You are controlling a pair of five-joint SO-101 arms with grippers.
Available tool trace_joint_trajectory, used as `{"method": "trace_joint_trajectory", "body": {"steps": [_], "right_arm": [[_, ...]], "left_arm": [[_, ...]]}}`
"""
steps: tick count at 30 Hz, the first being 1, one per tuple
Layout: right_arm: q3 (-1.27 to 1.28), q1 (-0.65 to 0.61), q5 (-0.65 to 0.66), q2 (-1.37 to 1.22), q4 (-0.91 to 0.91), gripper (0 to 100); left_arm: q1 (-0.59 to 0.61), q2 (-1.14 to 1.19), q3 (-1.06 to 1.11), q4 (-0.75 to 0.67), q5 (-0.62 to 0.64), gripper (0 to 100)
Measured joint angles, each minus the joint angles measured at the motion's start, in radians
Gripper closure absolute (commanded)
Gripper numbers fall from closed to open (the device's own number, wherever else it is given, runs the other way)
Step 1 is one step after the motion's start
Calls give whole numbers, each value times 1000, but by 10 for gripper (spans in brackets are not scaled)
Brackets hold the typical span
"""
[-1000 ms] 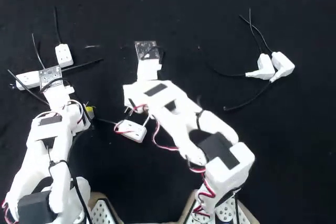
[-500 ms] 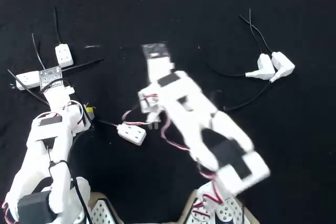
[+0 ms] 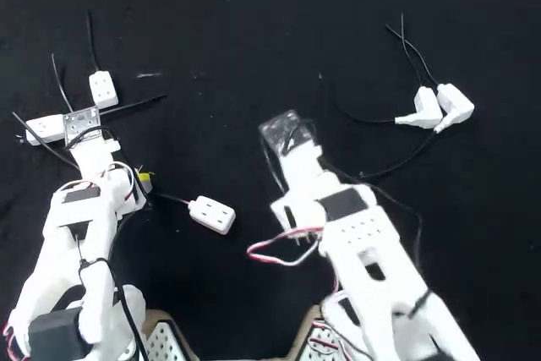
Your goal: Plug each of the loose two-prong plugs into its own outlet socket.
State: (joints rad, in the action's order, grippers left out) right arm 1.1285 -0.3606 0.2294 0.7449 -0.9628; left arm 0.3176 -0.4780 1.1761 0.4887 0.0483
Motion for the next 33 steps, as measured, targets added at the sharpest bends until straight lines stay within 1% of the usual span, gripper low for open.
{"method": "trace_joint_trajectory", "body": {"steps": [2,4,8,12,15,17,22,24,27,29,31,33], "right_arm": [[0,-6,32,40,-29,707],[0,-5,54,68,-69,675],[-15,3,184,115,-169,679],[-31,66,351,130,-192,748],[9,98,542,114,-146,762],[48,112,628,94,-87,763],[118,138,686,72,121,765],[143,140,746,72,173,765],[181,140,868,72,189,763],[196,140,925,72,178,762],[196,140,948,72,141,762],[196,114,956,72,106,762]], "left_arm": [[0,0,0,0,0,755],[0,0,0,0,0,755],[0,0,0,0,0,755],[0,0,0,0,0,755],[0,0,0,0,0,755],[0,0,0,0,0,755],[0,0,0,0,0,755],[0,0,0,0,0,755],[0,0,0,0,0,755],[0,0,0,0,0,755],[0,0,0,0,0,755],[0,0,0,0,0,755]]}}
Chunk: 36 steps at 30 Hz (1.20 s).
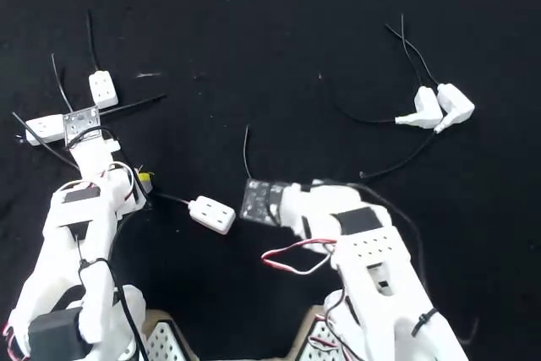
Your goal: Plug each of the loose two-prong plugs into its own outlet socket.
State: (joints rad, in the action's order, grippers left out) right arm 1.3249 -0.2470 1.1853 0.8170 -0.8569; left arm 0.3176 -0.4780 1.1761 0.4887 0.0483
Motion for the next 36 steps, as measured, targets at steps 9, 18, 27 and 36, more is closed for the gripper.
{"method": "trace_joint_trajectory", "body": {"steps": [9,18,27,36], "right_arm": [[0,-298,-186,64,-38,765],[-57,-351,-506,135,-46,766],[-77,-333,-824,-44,20,766],[-143,-321,-827,-331,135,969]], "left_arm": [[0,0,0,0,0,755],[0,0,0,0,0,755],[0,0,0,0,0,755],[0,0,0,0,0,755]]}}
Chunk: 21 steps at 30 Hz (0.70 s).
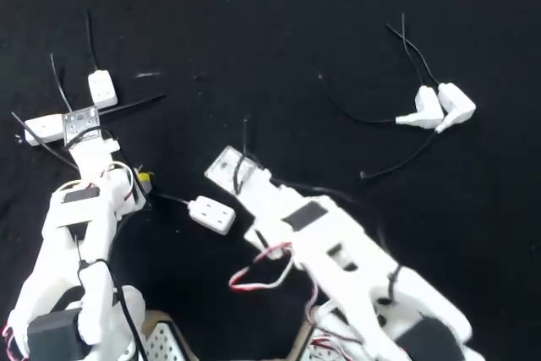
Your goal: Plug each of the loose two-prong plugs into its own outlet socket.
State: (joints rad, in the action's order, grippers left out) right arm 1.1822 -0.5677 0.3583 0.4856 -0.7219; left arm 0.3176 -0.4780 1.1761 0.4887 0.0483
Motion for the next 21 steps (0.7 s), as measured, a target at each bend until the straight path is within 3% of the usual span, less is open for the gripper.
{"method": "trace_joint_trajectory", "body": {"steps": [5,9,13,16,21], "right_arm": [[-115,137,0,-110,-66,988],[-190,358,-17,-114,-132,987],[-222,569,-137,-114,-218,982],[-224,595,-138,-112,-307,912],[-239,509,-77,-112,-410,766]], "left_arm": [[0,0,0,0,0,755],[0,0,0,0,0,755],[0,0,0,0,0,755],[0,0,0,0,0,755],[0,0,0,0,0,755]]}}
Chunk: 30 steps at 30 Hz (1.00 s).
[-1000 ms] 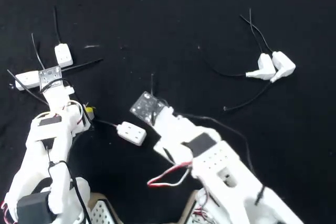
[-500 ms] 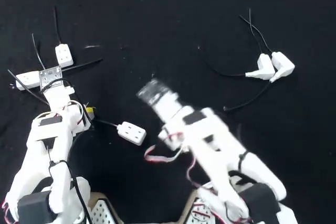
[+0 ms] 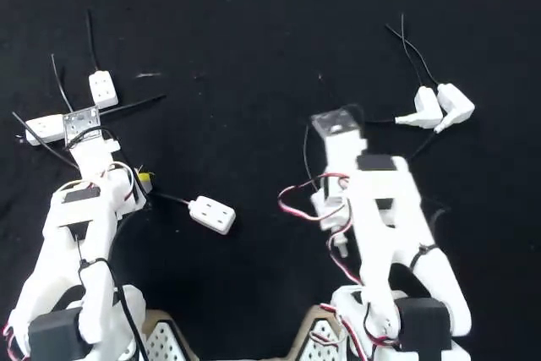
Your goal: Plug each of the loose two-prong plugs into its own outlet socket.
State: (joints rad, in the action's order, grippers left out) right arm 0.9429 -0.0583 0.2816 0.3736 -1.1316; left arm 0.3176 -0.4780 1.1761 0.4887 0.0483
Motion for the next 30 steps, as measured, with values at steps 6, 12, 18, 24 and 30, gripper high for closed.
{"method": "trace_joint_trajectory", "body": {"steps": [6,12,18,24,30], "right_arm": [[-157,-6,219,0,-87,766],[-178,167,783,0,-95,766],[5,219,1330,0,-63,766],[133,118,1280,0,123,766],[133,-71,1042,72,144,764]], "left_arm": [[0,0,0,0,0,755],[0,0,0,0,0,755],[0,0,0,0,0,755],[0,0,0,0,0,755],[0,0,0,0,0,755]]}}
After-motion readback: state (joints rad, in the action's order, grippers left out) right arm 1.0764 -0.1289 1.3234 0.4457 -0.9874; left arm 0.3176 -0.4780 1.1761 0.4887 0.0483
